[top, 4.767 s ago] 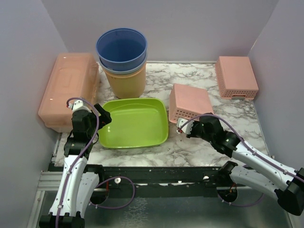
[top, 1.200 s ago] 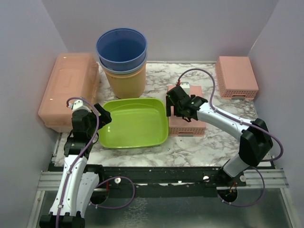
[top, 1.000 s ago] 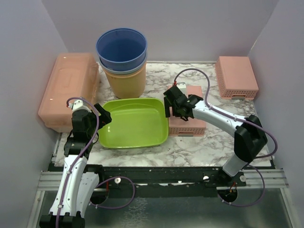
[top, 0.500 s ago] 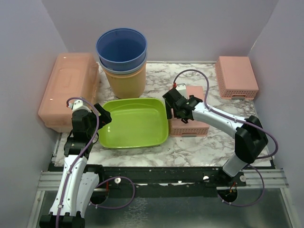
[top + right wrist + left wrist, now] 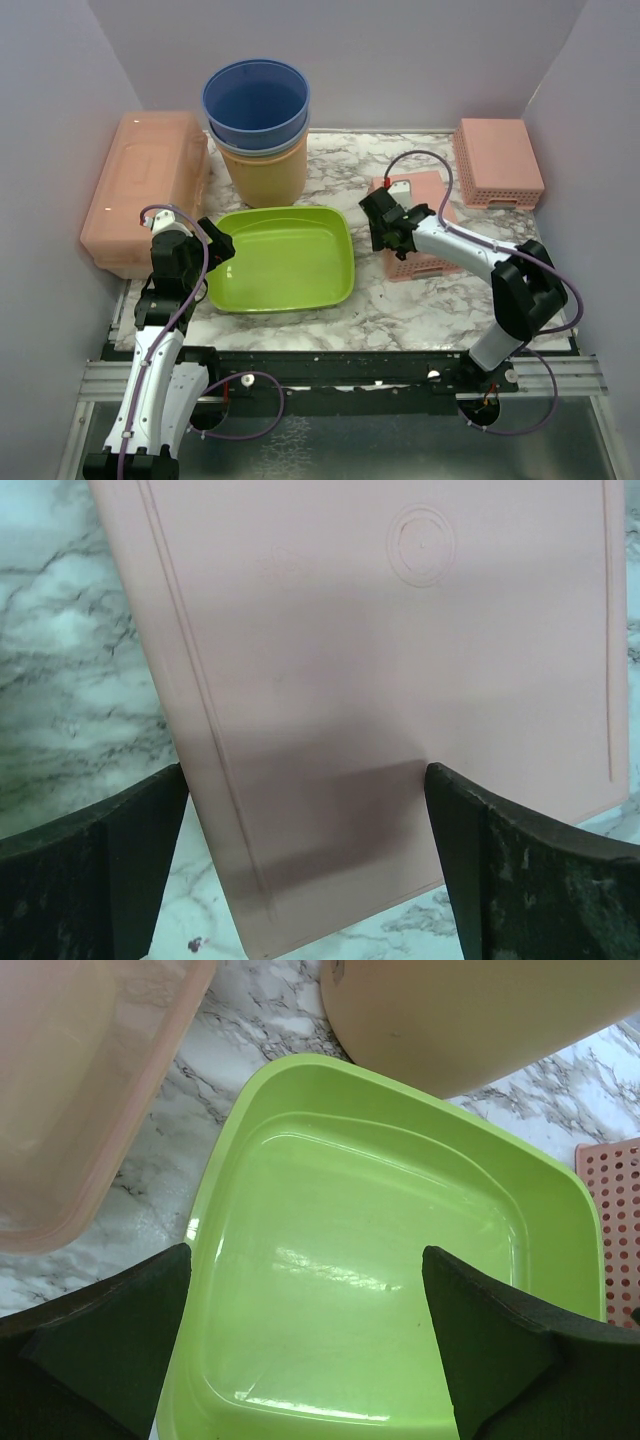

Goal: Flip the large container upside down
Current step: Move the container to the center of the board.

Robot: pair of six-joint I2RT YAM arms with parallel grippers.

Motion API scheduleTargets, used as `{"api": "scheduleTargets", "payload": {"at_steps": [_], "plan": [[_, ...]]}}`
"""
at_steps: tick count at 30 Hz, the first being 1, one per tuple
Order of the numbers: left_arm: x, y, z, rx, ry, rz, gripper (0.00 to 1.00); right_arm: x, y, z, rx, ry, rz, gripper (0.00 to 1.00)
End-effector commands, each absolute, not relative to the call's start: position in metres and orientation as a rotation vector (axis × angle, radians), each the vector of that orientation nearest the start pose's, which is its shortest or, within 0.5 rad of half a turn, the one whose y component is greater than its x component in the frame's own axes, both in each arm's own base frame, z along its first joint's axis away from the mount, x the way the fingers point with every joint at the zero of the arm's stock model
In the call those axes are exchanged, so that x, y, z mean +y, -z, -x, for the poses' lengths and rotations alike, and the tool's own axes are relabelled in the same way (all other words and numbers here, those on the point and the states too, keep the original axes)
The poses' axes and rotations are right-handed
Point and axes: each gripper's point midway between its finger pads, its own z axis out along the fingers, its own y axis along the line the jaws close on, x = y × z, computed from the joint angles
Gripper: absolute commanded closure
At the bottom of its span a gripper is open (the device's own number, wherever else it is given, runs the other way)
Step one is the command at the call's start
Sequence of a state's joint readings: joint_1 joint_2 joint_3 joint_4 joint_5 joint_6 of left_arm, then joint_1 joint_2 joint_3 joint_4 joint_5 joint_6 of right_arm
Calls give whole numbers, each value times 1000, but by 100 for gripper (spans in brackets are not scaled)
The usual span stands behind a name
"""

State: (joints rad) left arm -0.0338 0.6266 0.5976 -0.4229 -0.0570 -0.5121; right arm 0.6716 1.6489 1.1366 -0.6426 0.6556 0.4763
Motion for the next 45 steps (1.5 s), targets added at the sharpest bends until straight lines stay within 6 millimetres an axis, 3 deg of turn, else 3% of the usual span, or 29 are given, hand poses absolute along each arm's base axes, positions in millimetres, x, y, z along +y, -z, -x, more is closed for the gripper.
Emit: {"api": "scheduleTargets", "payload": {"at_steps": [1, 9, 13, 17, 22, 28, 38, 41, 45], "plan": [[-19, -184, -262, 1943, 292, 503, 1, 137, -98, -352, 2395, 284, -43, 0], [-18, -185, -262, 1937, 291, 504, 1, 122, -94, -393, 2395, 289, -145, 0], [-18, -185, -262, 1936, 291, 504, 1, 119, -104, -411, 2361, 243, -259, 0], [-19, -185, -262, 1938, 293, 502, 1, 118, -109, -420, 2341, 215, -311, 0], [-19, -184, -262, 1942, 294, 502, 1, 95, -99, -432, 2323, 281, -391, 0], [-19, -183, -263, 1946, 292, 503, 1, 89, -106, -448, 2300, 343, -352, 0], [-19, -182, -263, 1949, 291, 505, 1, 82, -120, -444, 2301, 340, -317, 0], [-19, -182, -263, 1948, 292, 505, 1, 89, -143, -436, 2288, 248, -311, 0], [-19, -182, -263, 1948, 292, 506, 1, 107, -176, -416, 2183, -6, -334, 0]]}}
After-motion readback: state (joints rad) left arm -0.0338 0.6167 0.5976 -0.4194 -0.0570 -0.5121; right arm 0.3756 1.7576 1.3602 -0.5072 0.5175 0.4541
